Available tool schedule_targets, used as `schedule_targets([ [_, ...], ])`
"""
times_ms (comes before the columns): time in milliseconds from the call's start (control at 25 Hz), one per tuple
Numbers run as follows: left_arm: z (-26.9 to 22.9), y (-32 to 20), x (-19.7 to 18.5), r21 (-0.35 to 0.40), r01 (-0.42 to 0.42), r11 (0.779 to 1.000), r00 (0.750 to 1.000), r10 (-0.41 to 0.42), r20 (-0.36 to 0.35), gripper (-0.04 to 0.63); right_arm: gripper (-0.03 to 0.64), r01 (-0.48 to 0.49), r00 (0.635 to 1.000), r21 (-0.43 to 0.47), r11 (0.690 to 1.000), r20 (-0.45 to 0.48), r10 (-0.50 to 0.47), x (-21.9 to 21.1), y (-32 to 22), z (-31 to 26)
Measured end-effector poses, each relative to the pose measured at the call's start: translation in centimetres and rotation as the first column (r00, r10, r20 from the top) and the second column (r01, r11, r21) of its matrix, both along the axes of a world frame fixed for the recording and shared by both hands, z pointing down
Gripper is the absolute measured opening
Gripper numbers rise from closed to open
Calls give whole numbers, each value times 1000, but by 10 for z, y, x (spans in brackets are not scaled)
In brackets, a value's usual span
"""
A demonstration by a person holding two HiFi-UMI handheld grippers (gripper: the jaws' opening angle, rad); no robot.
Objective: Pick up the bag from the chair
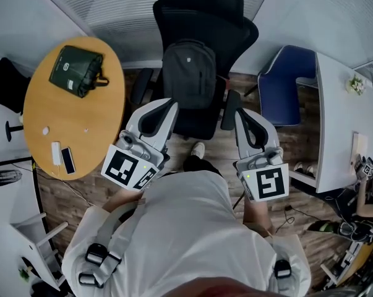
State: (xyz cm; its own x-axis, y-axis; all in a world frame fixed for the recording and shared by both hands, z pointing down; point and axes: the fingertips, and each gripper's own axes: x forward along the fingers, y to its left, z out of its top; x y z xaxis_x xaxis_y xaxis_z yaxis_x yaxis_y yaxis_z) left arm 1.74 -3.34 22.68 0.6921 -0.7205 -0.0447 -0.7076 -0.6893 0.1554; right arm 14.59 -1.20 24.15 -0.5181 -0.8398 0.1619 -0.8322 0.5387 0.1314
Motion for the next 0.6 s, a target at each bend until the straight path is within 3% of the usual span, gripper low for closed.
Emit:
schedule_targets([
  [600, 22, -50, 53, -48, 22, 999, 1000, -22, 11, 5, 3, 17, 1000, -36, 999, 0, -17, 52, -50, 22],
])
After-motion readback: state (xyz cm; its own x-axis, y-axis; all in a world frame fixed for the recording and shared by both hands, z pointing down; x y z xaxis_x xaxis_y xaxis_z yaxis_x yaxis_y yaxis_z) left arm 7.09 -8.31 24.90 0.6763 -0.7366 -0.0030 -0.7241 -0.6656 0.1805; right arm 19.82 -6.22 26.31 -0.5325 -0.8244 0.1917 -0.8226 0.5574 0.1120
